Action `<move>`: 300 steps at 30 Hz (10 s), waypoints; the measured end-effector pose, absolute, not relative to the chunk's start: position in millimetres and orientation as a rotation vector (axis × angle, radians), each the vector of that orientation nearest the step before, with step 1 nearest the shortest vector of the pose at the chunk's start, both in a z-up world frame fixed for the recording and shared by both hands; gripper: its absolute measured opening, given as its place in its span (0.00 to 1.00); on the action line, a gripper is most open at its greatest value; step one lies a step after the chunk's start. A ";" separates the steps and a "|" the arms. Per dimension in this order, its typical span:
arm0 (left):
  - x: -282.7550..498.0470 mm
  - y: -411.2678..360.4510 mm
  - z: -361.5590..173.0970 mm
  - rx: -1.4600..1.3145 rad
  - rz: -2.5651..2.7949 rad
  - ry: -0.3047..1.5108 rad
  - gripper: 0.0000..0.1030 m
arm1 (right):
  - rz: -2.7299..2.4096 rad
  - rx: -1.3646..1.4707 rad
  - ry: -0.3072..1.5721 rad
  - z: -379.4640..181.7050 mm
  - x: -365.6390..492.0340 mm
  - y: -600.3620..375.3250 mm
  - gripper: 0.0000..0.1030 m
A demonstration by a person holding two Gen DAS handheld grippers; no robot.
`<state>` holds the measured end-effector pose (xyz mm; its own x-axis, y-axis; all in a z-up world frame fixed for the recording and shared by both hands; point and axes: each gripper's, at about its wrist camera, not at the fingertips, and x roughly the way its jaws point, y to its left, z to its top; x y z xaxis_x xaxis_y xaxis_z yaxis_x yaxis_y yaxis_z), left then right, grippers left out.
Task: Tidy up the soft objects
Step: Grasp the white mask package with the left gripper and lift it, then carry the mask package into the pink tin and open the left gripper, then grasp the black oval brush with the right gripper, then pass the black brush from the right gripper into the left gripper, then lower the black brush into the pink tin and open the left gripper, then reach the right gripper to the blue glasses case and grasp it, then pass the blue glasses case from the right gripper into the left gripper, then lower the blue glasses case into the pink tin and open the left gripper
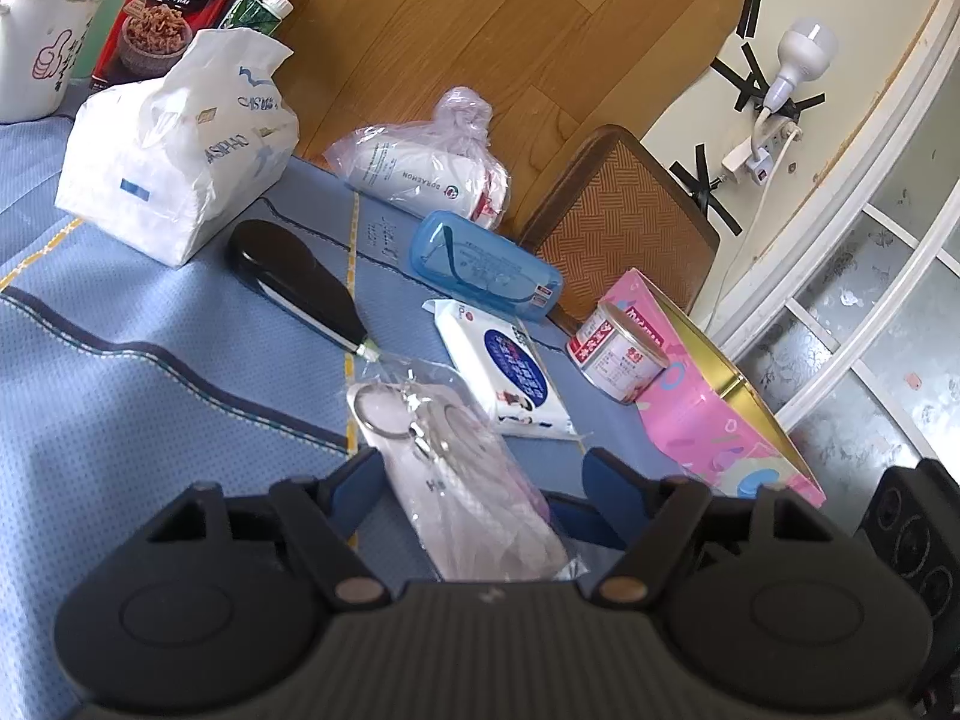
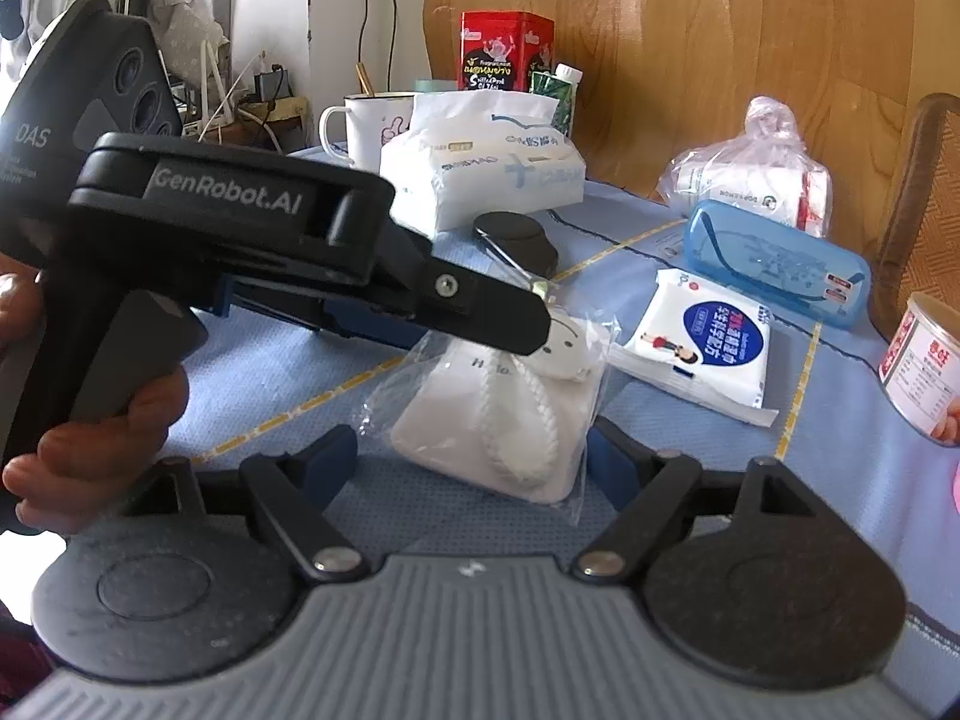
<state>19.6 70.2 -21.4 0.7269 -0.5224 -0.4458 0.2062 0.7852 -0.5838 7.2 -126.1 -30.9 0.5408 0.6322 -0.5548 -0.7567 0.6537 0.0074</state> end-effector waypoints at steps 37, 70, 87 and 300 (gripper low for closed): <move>46.6 -73.5 58.6 -0.236 -0.608 0.509 0.64 | 0.497 -0.202 0.169 -0.1 -28.7 -221.9 0.80; 72.3 -96.9 54.9 -0.230 -0.626 0.473 0.69 | 0.183 0.088 0.215 8.7 50.6 -335.4 0.60; 11.3 127.3 -7.5 -0.513 -0.052 0.440 0.68 | 0.850 -0.251 0.518 -13.9 113.9 -59.1 0.59; 133.6 -320.6 43.4 -0.025 -0.766 0.557 0.58 | -0.207 -0.097 0.265 -13.3 73.3 -394.1 0.62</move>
